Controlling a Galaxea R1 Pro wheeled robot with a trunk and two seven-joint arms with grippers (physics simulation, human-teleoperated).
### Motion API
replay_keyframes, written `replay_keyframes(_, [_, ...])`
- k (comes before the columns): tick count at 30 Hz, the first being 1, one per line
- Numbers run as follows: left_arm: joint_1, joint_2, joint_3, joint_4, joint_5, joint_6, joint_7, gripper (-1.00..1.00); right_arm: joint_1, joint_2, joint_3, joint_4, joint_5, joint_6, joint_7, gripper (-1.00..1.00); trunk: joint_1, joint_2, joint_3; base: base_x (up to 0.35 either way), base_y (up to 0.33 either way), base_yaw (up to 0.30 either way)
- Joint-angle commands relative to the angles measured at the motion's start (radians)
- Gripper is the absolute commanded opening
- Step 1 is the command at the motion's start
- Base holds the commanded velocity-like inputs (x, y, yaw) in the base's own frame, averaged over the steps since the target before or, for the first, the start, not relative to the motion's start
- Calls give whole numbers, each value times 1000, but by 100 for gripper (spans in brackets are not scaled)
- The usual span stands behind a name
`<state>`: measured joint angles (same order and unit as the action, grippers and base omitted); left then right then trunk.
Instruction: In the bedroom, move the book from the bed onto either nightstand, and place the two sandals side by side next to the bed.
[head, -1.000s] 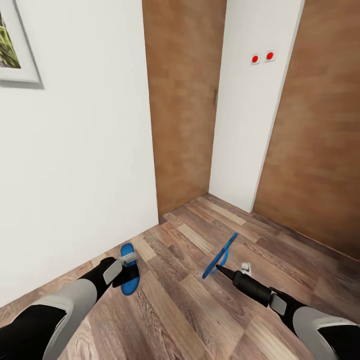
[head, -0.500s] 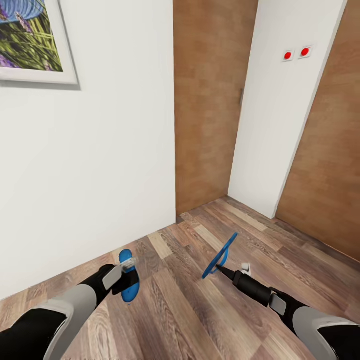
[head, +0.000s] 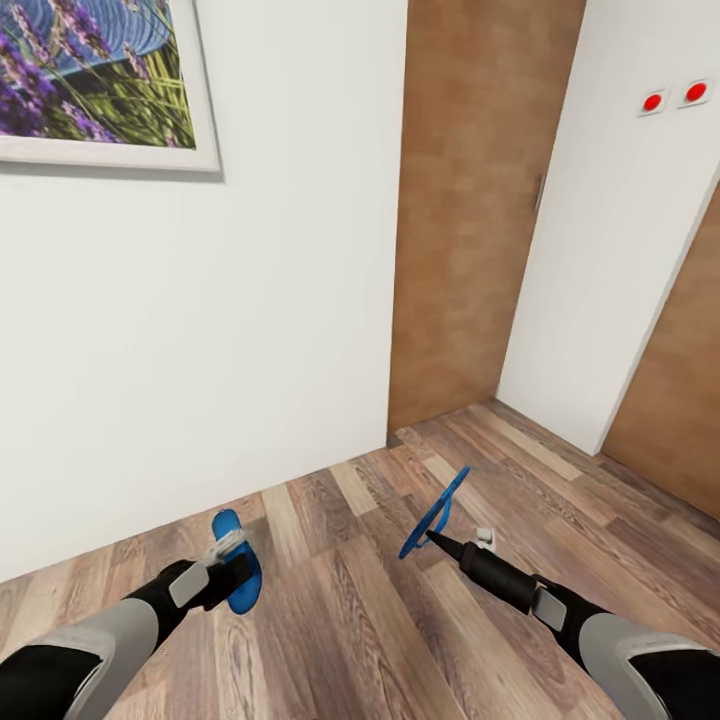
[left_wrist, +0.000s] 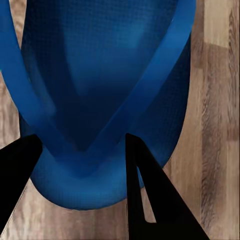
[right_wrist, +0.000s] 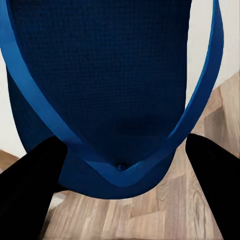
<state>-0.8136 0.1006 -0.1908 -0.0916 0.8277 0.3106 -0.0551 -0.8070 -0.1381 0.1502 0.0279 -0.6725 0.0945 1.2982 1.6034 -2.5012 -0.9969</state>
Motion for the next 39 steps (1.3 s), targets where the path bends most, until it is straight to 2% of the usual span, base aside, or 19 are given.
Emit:
replay_keyframes(1, [0,5,-8,0,8,1,-14,-100,-1,2,3,3,-11,10,3,-100,0,0,-1,0,0,270])
replay_keyframes(4, [0,23,-7,3,10,-6,-56,-100,-1,12,4,3,-10,9,-28,-100,0,0,-1,0,0,264])
replay_keyframes(8, [1,30,-7,4,17,-8,-70,-100,-1,24,3,3,-10,8,-53,-100,0,0,-1,0,0,254])
replay_keyframes(12, [1,35,-6,4,48,-8,-74,-100,-1,29,6,3,-6,8,-62,-100,0,0,-1,0,0,250])
replay_keyframes(14, [1,42,-7,4,75,-9,-75,-100,-1,35,6,3,13,8,-65,-100,0,0,-1,0,0,250])
replay_keyframes(19, [1,48,-7,4,105,-10,-77,-100,-1,54,6,2,47,8,-92,-100,0,0,-1,0,0,249])
replay_keyframes(26, [1,50,-7,4,113,-10,-77,-100,-1,68,6,1,55,8,-112,-100,0,0,-1,0,0,249])
replay_keyframes(39, [1,50,-7,7,114,-10,-76,-100,-1,71,7,1,57,8,-115,-100,0,0,-1,0,0,249])
